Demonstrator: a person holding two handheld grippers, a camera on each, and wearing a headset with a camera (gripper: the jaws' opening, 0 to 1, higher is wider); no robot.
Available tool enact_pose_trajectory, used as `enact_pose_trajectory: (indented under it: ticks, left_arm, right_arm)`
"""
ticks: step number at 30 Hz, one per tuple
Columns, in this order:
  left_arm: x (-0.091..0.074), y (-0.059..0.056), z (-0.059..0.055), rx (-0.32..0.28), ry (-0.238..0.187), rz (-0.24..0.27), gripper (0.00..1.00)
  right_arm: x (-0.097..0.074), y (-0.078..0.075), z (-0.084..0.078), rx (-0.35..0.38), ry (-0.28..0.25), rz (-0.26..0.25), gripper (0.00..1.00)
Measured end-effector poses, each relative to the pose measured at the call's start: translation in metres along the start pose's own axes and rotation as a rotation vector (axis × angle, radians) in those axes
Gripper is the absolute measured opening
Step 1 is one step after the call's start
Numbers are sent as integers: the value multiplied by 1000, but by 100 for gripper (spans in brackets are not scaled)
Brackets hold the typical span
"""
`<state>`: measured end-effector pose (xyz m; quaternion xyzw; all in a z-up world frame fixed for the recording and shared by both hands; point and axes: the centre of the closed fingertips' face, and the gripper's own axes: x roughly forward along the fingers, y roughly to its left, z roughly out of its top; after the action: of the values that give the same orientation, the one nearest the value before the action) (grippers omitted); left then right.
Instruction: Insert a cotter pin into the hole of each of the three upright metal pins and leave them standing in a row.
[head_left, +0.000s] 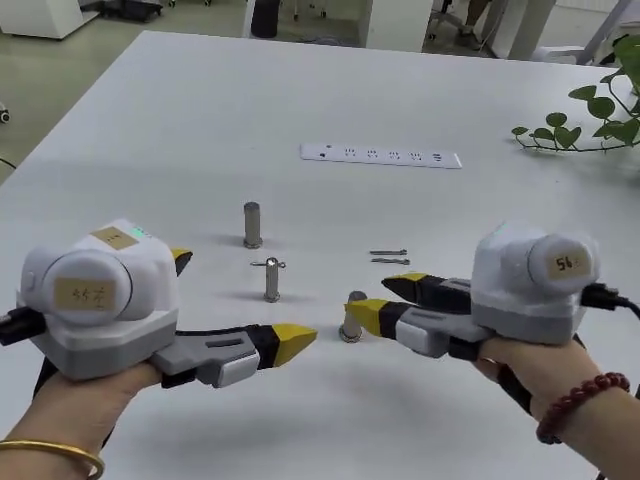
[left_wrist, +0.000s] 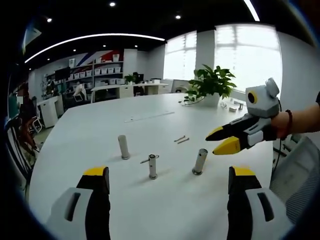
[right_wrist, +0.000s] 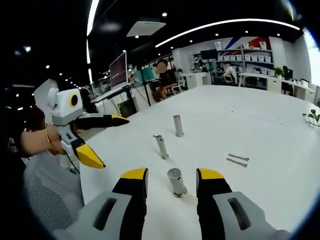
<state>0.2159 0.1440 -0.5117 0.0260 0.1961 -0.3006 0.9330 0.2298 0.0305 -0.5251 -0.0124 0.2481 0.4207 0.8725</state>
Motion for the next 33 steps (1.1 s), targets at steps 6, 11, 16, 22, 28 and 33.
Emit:
enact_pose_trajectory:
  ticks: [6, 11, 16, 22, 28, 33]
  left_arm:
    - [0, -1, 0, -7, 0, -4, 99]
    - [1, -1, -3, -4, 13, -5, 99]
    - [1, 0, -3, -4, 12, 2, 99]
    - [2, 0, 1, -2, -13, 8, 99]
    - [5, -4, -1, -10, -6, -7, 99]
    - [7, -4, -5, -2, 9, -10, 98]
  right_arm:
    - [-7, -15, 9, -8, 25, 27, 36]
    - [-7, -32, 11, -5, 58, 30, 35]
    - [-4, -48, 3, -40, 128, 23, 34]
    - [4, -66, -3, -92, 205, 25, 32]
    - [15, -83, -5, -178, 287, 27, 29]
    - [25, -102, -14, -220, 368, 29, 26]
